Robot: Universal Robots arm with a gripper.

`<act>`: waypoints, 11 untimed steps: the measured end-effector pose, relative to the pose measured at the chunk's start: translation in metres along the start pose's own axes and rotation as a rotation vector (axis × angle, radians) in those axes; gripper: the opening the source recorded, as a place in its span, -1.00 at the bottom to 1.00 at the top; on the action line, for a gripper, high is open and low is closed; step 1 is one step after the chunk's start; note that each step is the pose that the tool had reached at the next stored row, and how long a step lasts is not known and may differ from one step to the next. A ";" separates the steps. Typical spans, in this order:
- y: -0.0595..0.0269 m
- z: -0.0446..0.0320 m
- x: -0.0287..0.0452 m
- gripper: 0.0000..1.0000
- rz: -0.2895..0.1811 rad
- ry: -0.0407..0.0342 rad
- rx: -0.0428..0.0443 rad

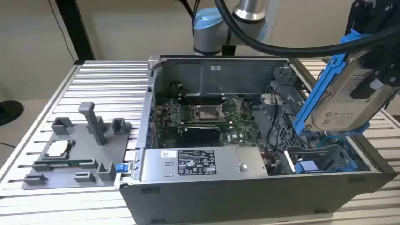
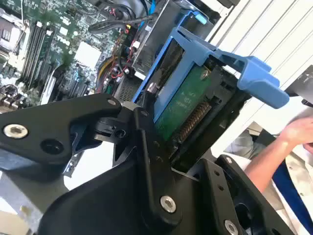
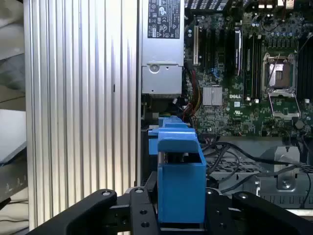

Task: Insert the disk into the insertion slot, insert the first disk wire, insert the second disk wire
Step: 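Insert the disk into the insertion slot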

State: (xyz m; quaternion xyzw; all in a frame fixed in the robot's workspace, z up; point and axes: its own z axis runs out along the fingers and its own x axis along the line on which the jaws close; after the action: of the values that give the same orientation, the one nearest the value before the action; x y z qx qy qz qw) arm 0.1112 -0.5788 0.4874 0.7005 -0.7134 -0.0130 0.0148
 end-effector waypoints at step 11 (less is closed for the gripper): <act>0.0001 0.0015 0.0000 -1.00 0.000 -0.0003 0.0000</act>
State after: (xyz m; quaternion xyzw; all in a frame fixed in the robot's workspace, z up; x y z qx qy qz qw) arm 0.1110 -0.5788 0.4859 0.7005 -0.7134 -0.0131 0.0147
